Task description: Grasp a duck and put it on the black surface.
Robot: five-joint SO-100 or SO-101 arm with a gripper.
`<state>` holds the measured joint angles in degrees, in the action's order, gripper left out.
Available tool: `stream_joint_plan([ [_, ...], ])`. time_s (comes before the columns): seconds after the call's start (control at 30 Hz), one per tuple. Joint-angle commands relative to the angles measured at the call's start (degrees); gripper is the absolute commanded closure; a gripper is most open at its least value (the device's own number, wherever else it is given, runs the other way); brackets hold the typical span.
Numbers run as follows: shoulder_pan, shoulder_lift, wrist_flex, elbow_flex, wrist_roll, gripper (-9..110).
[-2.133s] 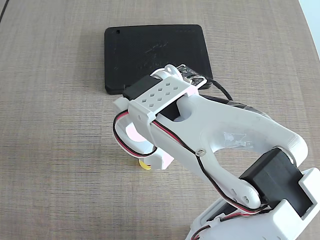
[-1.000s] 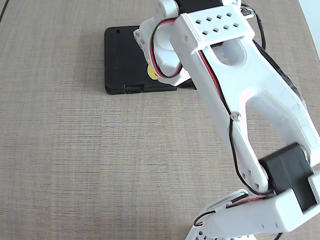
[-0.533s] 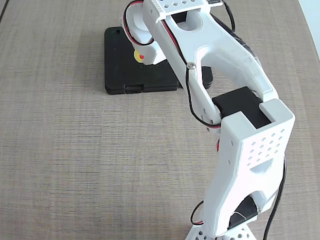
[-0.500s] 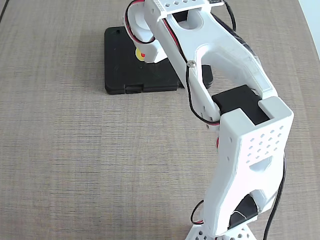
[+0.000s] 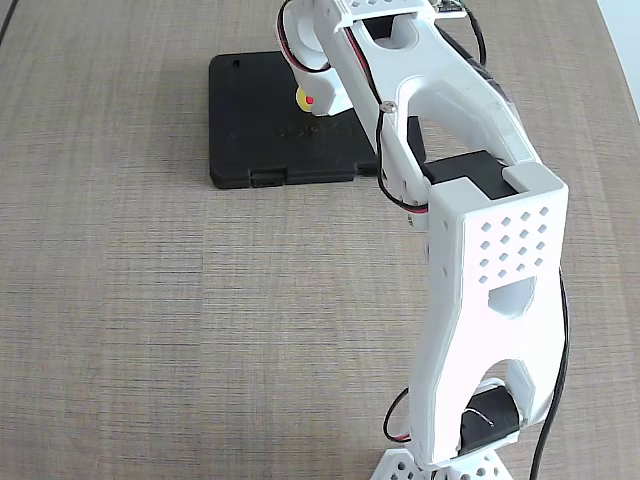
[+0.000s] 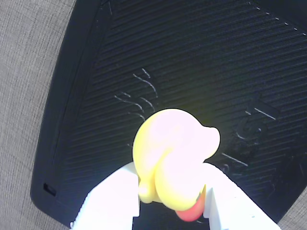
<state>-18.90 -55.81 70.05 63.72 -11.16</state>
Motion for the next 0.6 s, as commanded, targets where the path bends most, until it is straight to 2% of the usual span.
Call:
stream_joint_plan([
  [0.0,0.3,0.3,-0.4,-3.9,-0.4,95],
  [0.13,0.3,0.4,-0.4,-4.7,0.3,93],
  [0.4,1.6,-0.1,-0.4,-4.7,0.4,74],
  [0.57,3.6,-4.8,0.4,-3.7,0.2,75],
])
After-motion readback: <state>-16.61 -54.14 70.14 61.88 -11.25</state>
